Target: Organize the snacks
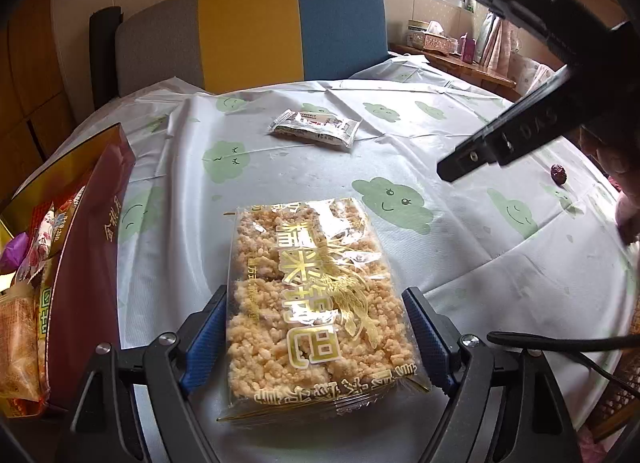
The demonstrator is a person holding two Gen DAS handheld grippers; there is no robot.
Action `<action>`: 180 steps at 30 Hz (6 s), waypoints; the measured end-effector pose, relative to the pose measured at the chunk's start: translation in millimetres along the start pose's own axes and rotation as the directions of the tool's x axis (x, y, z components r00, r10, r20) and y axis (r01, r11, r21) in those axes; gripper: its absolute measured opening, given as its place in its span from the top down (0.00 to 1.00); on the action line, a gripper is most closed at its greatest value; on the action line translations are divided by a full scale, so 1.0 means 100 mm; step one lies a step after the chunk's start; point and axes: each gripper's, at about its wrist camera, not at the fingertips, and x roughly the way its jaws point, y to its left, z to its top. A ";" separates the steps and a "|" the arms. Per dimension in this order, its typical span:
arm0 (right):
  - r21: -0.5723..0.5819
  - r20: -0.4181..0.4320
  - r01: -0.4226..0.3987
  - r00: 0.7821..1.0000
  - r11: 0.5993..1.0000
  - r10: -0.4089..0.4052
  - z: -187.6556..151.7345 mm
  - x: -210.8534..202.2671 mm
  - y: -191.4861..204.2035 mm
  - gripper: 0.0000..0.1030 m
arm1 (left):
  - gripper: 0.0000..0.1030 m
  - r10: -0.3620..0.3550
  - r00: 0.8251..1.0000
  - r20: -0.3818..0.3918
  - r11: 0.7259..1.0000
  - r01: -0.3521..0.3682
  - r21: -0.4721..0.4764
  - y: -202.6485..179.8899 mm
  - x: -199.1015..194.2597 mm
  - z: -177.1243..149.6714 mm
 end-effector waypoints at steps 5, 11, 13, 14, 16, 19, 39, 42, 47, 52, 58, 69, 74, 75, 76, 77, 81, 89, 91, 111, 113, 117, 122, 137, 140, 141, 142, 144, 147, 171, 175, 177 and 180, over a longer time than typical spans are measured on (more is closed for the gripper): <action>0.003 0.080 -0.011 0.997 1.000 0.011 0.17 -0.08 -0.02 0.60 | 0.19 0.001 1.000 0.000 1.000 -0.001 0.002 -0.01 0.00 0.00; -0.091 0.096 0.035 0.995 0.995 -0.026 0.77 0.14 0.14 0.44 | 0.19 -0.001 1.000 0.002 1.000 0.001 0.001 0.00 0.00 0.00; -0.125 0.078 0.037 0.997 0.992 -0.027 0.96 0.28 0.17 0.44 | 0.18 -0.001 1.000 0.003 1.000 0.001 0.001 -0.01 0.00 -0.01; -0.141 0.065 0.050 0.997 0.989 -0.041 1.07 0.36 0.18 0.44 | 0.18 -0.001 1.000 0.004 1.000 0.001 0.001 -0.01 0.00 -0.01; -0.180 0.047 0.068 0.997 0.981 -0.060 1.20 0.48 0.23 0.44 | 0.18 -0.003 1.000 0.005 1.000 0.003 -0.001 -0.01 0.00 -0.01; -0.199 0.036 0.075 0.997 0.977 -0.069 1.32 0.59 0.26 0.43 | 0.18 -0.004 1.000 0.005 1.000 0.004 -0.001 -0.01 0.00 -0.01; 0.117 -0.101 -0.020 0.994 0.993 0.032 -0.36 0.19 -0.45 0.59 | 0.16 0.007 1.000 -0.023 1.000 -0.007 0.010 -0.01 0.04 0.05; 0.139 -0.079 -0.033 0.996 0.990 0.044 -0.41 0.18 -0.50 0.56 | 0.15 0.002 0.999 -0.045 1.000 -0.001 0.016 0.00 0.07 0.07; 0.144 -0.045 -0.021 0.999 0.989 0.028 -0.36 0.25 -0.57 0.46 | 0.15 0.003 0.996 -0.090 1.000 -0.001 0.018 -0.01 0.09 0.13; 0.113 -0.024 0.006 1.000 0.994 -0.004 -0.29 0.30 -0.49 0.46 | 0.15 0.011 0.993 -0.118 1.000 -0.009 0.019 -0.02 0.11 0.15; 0.083 -0.023 0.028 0.999 0.996 -0.026 -0.31 0.25 -0.33 0.52 | 0.20 0.024 0.992 -0.124 1.000 -0.024 0.003 -0.03 0.10 0.17; 0.073 -0.009 -0.004 1.000 0.997 0.004 -0.43 0.21 -0.18 0.65 | 0.28 0.040 0.993 -0.114 0.999 -0.042 -0.018 -0.03 0.05 0.16; 0.081 0.011 -0.007 1.000 0.997 0.006 -0.48 0.21 -0.18 0.64 | 0.29 0.044 0.992 -0.115 0.998 -0.048 -0.031 -0.03 0.03 0.15; 0.067 0.011 0.004 1.000 0.998 -0.005 -0.48 0.20 -0.15 0.64 | 0.29 0.044 0.992 -0.116 0.998 -0.048 -0.031 -0.03 0.02 0.15; 0.053 0.012 0.016 1.000 0.998 -0.016 -0.48 0.20 -0.13 0.64 | 0.29 0.044 0.992 -0.116 0.998 -0.047 -0.032 -0.03 0.02 0.15; 0.040 0.014 0.026 1.000 0.999 -0.027 -0.49 0.20 -0.10 0.64 | 0.29 0.043 0.992 -0.116 0.998 -0.047 -0.034 -0.03 0.02 0.15; 0.026 0.015 0.036 0.999 0.999 -0.036 -0.51 0.21 -0.05 0.63 | 0.29 0.046 0.992 -0.118 0.998 -0.052 -0.041 -0.02 0.01 0.15; -0.001 0.025 0.053 0.998 0.999 -0.053 -0.51 0.17 -0.02 0.63 | 0.29 0.026 0.993 -0.117 0.997 -0.034 -0.065 0.02 -0.03 0.16; -0.007 0.028 0.057 0.998 0.998 -0.057 -0.53 0.17 -0.01 0.63 | 0.29 0.029 0.993 -0.117 0.997 -0.037 -0.062 0.04 -0.04 0.16; -0.022 0.041 0.077 0.996 0.997 -0.076 -0.58 0.12 0.08 0.63 | 0.29 0.007 1.000 -0.008 0.989 -0.008 -0.149 0.32 -0.71 0.26; -0.023 0.041 0.079 0.996 0.997 -0.078 -0.58 0.12 0.10 0.63 | 0.29 0.011 1.000 -0.002 0.985 -0.011 -0.173 0.43 -0.77 0.27; -0.025 0.042 0.081 0.996 0.996 -0.080 -0.58 0.13 0.11 0.63 | 0.29 0.033 0.999 0.006 0.967 -0.030 -0.254 0.74 -0.90 0.28; -0.033 0.047 0.091 0.995 0.995 -0.089 -0.60 0.12 0.15 0.63 | 0.29 0.090 0.996 0.015 0.936 -0.079 -0.344 1.18 -1.06 0.25; -0.065 0.060 0.129 0.990 0.990 -0.125 -0.65 0.08 0.31 0.63 | 0.29 0.318 0.941 -0.114 0.758 -0.324 -0.567 2.78 -1.21 -0.10; -0.063 0.060 0.132 0.990 0.989 -0.128 -0.66 0.07 0.34 0.63 | 0.29 0.339 0.927 -0.160 0.752 -0.369 -0.547 2.91 -1.05 -0.16; -0.062 0.060 0.132 0.990 0.989 -0.128 -0.66 0.07 0.34 0.63 | 0.29 0.335 0.927 -0.170 0.753 -0.372 -0.543 2.93 -1.00 -0.17; -0.061 0.060 0.130 0.990 0.990 -0.127 -0.65 0.08 0.32 0.63 | 0.29 0.330 0.925 -0.187 0.753 -0.377 -0.539 2.96 -0.93 -0.20; -0.058 0.059 0.128 0.991 0.990 -0.124 -0.65 0.08 0.31 0.63 | 0.29 0.319 0.923 -0.215 0.747 -0.384 -0.542 3.00 -0.82 -0.26; -0.054 0.058 0.128 0.990 0.990 -0.125 -0.65 0.08 0.29 0.63 | 0.29 0.304 0.925 -0.230 0.740 -0.381 -0.554 3.01 -0.72 -0.32; -0.063 0.065 0.150 0.987 0.987 -0.146 -0.66 0.08 0.32 0.64 | 0.28 0.458 0.880 -0.125 0.745 -0.457 -0.486 2.35 -1.31 -0.23; -0.068 0.066 0.153 0.987 0.986 -0.149 -0.67 0.07 0.34 0.65 | 0.28 0.453 0.884 -0.112 0.757 -0.448 -0.475 2.25 -1.35 -0.24; -0.070 0.067 0.155 0.986 0.985 -0.151 -0.67 0.07 0.35 0.65 | 0.28 0.449 0.887 -0.110 0.759 -0.443 -0.476 2.22 -1.36 -0.26; -0.071 0.068 0.156 0.986 0.985 -0.152 -0.67 0.06 0.35 0.65 | 0.28 0.446 0.889 -0.108 0.761 -0.440 -0.478 2.18 -1.37 -0.27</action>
